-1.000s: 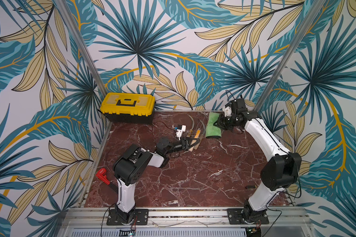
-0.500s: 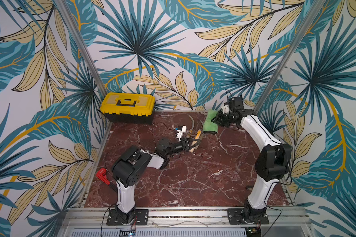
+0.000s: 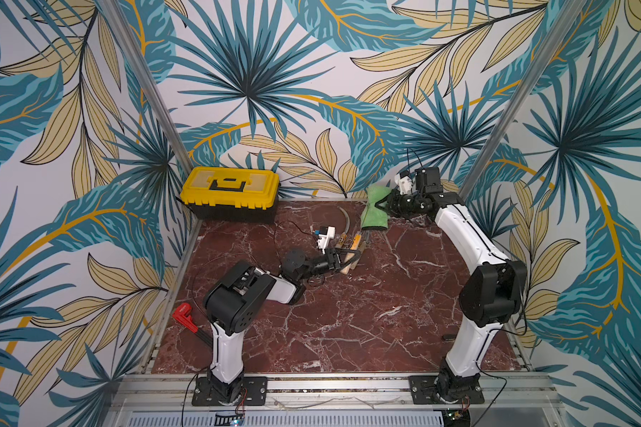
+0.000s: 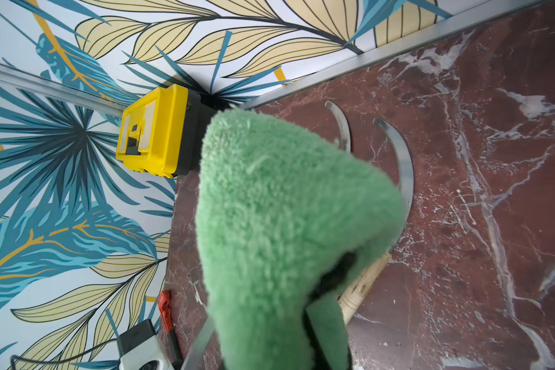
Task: Wipe small sickles with rags
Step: Wipe the small sickle.
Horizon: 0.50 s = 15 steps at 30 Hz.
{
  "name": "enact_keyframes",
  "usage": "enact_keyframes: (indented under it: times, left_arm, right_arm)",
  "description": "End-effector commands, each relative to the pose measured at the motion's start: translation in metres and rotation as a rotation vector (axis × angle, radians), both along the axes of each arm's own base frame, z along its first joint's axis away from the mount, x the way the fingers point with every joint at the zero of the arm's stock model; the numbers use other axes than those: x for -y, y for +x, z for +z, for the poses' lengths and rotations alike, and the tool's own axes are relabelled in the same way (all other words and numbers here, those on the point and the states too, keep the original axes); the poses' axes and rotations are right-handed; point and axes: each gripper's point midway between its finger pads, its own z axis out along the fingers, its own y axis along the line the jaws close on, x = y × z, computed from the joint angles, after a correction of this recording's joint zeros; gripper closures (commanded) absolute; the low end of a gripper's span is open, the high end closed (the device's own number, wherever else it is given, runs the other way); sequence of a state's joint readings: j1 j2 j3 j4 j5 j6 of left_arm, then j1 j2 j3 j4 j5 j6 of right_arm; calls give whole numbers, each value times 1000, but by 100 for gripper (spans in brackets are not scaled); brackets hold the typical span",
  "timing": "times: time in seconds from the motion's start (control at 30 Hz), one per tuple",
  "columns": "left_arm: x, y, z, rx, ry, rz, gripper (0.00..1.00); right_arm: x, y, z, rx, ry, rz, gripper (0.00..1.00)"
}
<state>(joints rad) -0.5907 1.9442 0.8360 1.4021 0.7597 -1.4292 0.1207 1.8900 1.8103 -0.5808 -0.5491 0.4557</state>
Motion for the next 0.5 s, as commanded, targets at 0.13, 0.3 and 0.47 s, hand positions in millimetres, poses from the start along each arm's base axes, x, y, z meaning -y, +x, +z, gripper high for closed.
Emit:
enact_keyframes:
  times: [0.13,0.3,0.47]
  left_arm:
    - [8,2,8,25,-19,-30,100]
    - [11,7,3,20,-16,-35,100]
    - [8,19,0,21,-16,-17,100]
  right_arm:
    - [-48,-38,46,132,29,203,94]
    - [-76,-68,46,138,-9,309,94]
    - [-87,-101,42,117,-53,379,94]
